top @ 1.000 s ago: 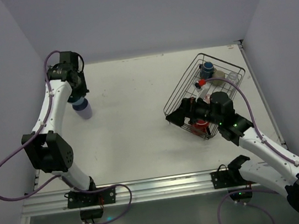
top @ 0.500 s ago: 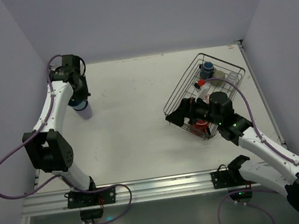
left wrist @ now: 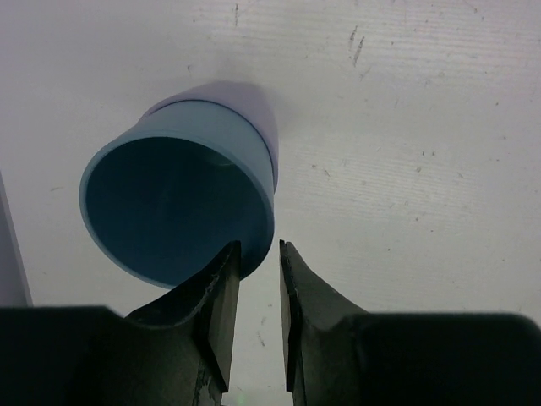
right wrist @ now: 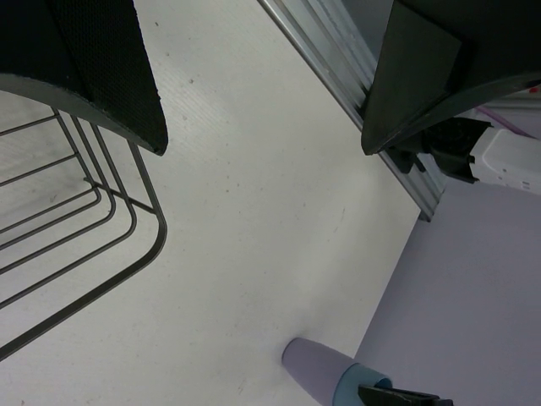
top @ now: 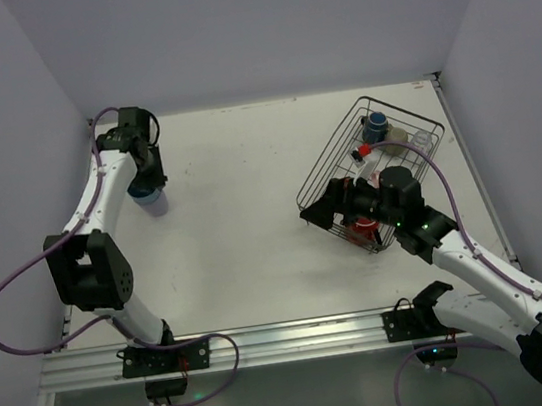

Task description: Unload the cups from the dish rack

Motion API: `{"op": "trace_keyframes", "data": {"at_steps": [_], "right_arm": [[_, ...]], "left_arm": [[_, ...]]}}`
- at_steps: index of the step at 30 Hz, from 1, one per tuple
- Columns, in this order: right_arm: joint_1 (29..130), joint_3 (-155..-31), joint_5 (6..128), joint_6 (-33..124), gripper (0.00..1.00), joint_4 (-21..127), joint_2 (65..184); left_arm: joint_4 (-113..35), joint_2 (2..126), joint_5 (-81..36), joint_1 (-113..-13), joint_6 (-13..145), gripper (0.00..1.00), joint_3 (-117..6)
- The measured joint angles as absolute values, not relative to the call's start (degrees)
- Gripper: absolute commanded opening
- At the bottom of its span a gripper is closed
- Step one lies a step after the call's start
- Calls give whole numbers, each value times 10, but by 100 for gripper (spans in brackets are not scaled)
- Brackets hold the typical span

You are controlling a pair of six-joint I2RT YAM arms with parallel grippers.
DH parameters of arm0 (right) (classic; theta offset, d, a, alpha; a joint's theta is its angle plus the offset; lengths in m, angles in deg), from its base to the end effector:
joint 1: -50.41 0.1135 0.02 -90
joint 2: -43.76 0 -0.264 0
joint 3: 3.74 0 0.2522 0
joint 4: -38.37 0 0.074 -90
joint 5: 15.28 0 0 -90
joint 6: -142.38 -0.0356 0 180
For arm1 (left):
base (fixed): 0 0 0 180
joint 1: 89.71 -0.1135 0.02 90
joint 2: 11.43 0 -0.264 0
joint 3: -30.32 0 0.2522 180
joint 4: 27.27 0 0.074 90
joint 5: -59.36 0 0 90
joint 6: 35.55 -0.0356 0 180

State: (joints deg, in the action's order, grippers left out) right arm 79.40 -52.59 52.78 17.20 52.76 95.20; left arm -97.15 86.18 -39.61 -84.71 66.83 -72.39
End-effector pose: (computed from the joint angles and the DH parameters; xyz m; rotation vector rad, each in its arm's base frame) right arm 0.1770 0.1133 0.2773 -0.1771 1.9961 1.1057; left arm 0.3518 -0.0252 0.2988 -0.2195 2.6727 0.1173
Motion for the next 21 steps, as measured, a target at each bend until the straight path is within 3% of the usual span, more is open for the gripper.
{"op": "trace_keyframes", "data": {"at_steps": [8, 18, 21], "right_arm": [[794, -526, 529, 175, 99, 528, 955], [796, -526, 555, 183, 99, 535, 959], [796, -526, 571, 190, 99, 553, 959]], "left_arm": [[-950, 871, -396, -847, 668, 38, -716], [-920, 847, -406, -847, 673, 91, -716], [-894, 808, -409, -847, 675, 97, -709]]}}
